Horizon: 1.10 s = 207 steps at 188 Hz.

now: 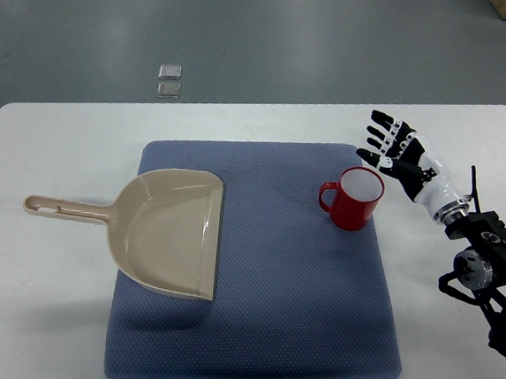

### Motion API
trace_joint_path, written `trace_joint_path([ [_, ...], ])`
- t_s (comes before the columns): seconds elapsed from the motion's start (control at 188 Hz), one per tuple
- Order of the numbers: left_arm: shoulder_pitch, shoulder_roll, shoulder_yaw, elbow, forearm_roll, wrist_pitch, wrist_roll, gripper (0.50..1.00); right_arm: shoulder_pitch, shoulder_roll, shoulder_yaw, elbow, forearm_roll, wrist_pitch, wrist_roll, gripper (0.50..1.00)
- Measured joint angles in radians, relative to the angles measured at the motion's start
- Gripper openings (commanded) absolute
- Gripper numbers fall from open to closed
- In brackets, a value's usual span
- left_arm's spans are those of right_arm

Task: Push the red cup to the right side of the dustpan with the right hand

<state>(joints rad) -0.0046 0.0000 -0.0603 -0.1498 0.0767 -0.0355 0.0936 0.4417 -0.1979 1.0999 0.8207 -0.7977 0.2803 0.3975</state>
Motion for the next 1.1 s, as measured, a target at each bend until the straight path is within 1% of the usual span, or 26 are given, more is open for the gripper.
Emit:
trace_joint_path([
  [0.77, 0.0, 0.0, -0.003, 0.004, 0.0, 0.0, 0.0, 1.0, 0.008, 0.001, 0.0, 0.0, 0.0, -0.001, 0.002, 0.93],
  [0.983, 0.0, 0.0, -0.003, 0.004, 0.0, 0.0, 0.0, 1.0, 0.008, -0.004, -0.002, 0.0, 0.0, 0.004, 0.025, 0.93],
  [1.099, 0.0, 0.0, -0.003, 0.004, 0.0, 0.0, 0.0, 1.0, 0.005, -0.014, -0.002, 0.0, 0.0, 0.027, 0.034, 0.93],
])
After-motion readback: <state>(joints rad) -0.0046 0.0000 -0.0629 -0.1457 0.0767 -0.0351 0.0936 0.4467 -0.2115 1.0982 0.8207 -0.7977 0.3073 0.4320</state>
